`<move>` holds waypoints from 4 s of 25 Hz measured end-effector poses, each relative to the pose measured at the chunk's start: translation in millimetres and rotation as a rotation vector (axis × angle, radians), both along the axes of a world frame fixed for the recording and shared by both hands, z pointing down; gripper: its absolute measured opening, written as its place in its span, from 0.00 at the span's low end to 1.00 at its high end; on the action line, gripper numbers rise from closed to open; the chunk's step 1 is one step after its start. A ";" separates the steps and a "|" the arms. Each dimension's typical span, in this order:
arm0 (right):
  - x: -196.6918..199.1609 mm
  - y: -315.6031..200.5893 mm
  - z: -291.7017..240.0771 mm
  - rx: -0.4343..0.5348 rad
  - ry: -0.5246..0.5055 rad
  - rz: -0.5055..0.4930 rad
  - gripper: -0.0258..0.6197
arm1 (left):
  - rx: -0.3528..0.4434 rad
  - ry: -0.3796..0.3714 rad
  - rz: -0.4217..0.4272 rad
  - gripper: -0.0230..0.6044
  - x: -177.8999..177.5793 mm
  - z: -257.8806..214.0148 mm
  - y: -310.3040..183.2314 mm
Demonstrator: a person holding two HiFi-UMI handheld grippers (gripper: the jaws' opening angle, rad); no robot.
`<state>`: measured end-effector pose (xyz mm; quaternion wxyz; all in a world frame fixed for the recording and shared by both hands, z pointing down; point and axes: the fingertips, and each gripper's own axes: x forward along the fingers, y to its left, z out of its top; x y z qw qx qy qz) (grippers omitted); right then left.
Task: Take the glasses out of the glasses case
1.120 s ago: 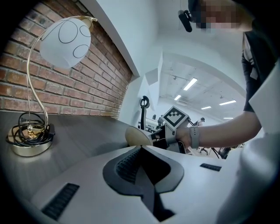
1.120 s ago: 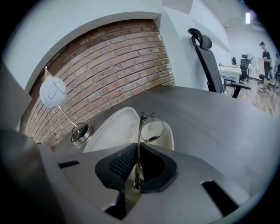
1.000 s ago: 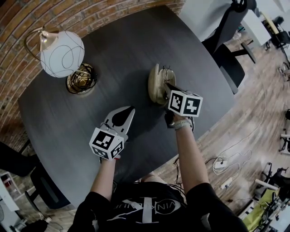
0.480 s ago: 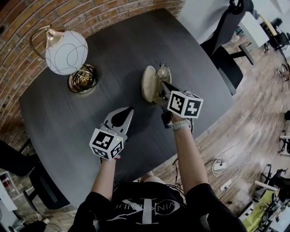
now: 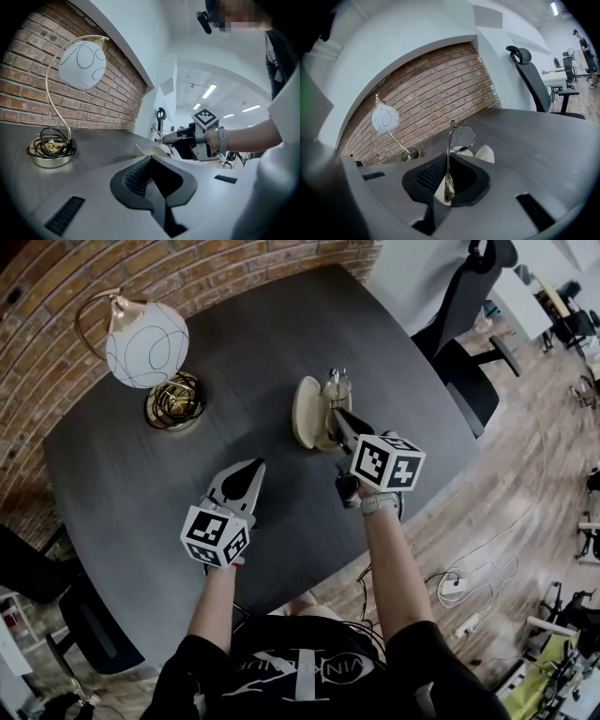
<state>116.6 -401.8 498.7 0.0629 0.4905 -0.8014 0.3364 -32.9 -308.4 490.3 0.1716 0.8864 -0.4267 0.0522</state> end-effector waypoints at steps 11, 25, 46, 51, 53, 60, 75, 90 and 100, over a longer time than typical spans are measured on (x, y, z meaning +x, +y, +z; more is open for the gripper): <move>-8.3 33.3 -28.6 0.065 -0.023 -0.055 0.10 | 0.026 -0.015 -0.038 0.06 -12.1 -11.6 19.1; -17.5 100.6 -40.8 0.135 -0.036 -0.122 0.10 | 0.063 -0.037 -0.124 0.06 -45.4 -23.5 52.6; -4.5 193.7 -60.7 0.231 -0.042 -0.086 0.10 | 0.138 -0.069 -0.105 0.06 -71.9 -57.3 111.0; -4.3 208.6 -63.4 0.241 -0.033 -0.069 0.10 | 0.153 -0.069 -0.106 0.06 -78.4 -63.1 123.6; -6.9 214.3 -64.1 0.246 -0.038 -0.063 0.10 | 0.156 -0.071 -0.106 0.06 -82.5 -63.7 128.8; -9.6 231.4 -70.3 0.254 -0.052 -0.054 0.10 | 0.163 -0.038 -0.128 0.06 -93.0 -65.5 145.4; -12.4 266.9 -77.6 0.277 -0.059 -0.017 0.10 | 0.202 -0.031 -0.122 0.06 -101.8 -80.2 172.0; -12.3 290.2 -83.4 0.286 -0.069 -0.003 0.10 | 0.201 -0.030 -0.122 0.06 -109.1 -82.9 190.4; -14.1 304.2 -85.7 0.295 -0.075 0.003 0.10 | 0.194 -0.028 -0.124 0.06 -113.6 -80.8 202.8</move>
